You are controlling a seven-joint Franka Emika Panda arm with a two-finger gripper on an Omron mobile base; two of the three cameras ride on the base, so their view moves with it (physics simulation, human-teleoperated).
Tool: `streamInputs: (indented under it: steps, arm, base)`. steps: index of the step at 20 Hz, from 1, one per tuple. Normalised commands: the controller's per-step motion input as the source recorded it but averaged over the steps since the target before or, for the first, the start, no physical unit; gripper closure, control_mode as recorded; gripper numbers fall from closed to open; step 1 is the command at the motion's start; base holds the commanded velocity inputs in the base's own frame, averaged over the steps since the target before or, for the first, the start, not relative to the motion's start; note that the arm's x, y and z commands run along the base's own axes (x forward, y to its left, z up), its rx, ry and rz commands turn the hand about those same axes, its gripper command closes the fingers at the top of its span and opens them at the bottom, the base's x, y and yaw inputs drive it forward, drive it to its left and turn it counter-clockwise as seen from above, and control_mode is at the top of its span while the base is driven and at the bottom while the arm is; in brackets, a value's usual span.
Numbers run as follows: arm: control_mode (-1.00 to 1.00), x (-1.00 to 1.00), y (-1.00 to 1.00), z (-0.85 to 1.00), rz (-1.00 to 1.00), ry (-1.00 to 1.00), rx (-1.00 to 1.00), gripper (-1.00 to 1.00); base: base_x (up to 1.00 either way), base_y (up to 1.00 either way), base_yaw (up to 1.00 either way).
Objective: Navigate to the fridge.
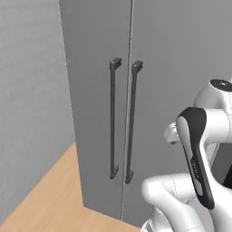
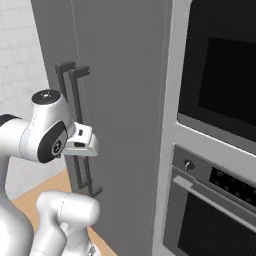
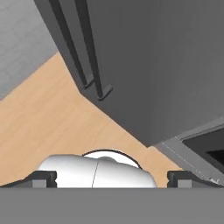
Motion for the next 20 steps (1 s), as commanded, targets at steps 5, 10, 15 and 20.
streamInputs:
  steps: [5, 10, 15, 20]
  arm:
    - [1.00, 0.00, 0.00, 0.00, 0.00, 0.00, 0.00, -1.00]
    - [1.00, 0.00, 0.00, 0.00, 0.00, 0.00, 0.00, -1.00]
    - [1.00, 0.00, 0.00, 0.00, 0.00, 0.00, 0.00, -1.00]
    - [1.00, 0.00, 0.00, 0.00, 0.00, 0.00, 0.00, -1.00]
  base:
    - [0.31, 0.65, -0.43]
    - [0.17, 0.45, -0.42]
    - [0.11, 0.48, -0.41]
    - [0.16, 0.59, -0.39]
